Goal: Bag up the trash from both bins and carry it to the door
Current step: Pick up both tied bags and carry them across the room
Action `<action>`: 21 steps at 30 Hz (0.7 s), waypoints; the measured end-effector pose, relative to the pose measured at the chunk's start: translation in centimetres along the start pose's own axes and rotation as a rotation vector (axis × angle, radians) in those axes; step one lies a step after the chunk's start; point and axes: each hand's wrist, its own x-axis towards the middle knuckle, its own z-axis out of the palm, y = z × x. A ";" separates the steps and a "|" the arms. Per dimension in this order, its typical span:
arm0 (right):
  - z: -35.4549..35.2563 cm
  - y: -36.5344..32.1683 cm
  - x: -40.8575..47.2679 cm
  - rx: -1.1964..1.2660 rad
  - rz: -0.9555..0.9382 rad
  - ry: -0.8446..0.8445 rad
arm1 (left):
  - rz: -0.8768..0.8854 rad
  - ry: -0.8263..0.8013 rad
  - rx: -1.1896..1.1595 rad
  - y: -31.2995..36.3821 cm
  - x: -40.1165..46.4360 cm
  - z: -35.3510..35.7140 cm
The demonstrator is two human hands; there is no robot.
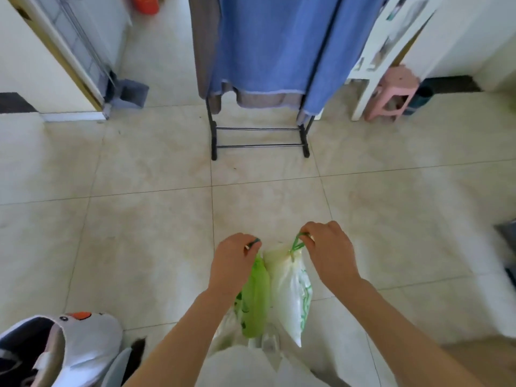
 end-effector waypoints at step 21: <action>-13.0 25.7 11.2 0.356 0.331 0.288 | 0.449 -0.179 0.047 25.2 20.0 18.4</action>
